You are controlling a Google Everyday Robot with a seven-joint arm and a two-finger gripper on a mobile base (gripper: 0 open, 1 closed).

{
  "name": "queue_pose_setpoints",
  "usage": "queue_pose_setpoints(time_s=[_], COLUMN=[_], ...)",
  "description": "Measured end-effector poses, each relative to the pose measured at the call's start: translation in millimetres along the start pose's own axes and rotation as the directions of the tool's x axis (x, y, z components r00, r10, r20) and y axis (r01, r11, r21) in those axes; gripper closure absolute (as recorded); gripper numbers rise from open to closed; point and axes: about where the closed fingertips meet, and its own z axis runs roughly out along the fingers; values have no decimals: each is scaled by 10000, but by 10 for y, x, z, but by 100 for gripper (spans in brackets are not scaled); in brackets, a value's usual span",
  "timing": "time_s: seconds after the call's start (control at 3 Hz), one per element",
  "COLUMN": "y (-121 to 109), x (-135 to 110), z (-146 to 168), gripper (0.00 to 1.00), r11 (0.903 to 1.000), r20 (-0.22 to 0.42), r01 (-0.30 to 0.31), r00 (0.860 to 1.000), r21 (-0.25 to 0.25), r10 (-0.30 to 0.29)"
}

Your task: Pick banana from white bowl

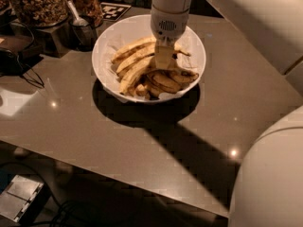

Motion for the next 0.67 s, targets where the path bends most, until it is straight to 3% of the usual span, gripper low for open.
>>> queue_pose_setpoints(time_s=[0.33,0.67], y=[0,47], x=[0,29], z=[0,-219], gripper=[100,100], r11=[10000,9989], r20=[0,915], r01=[0,274], r00=[10000,9953], r21=[0,380], r10=[0,-307])
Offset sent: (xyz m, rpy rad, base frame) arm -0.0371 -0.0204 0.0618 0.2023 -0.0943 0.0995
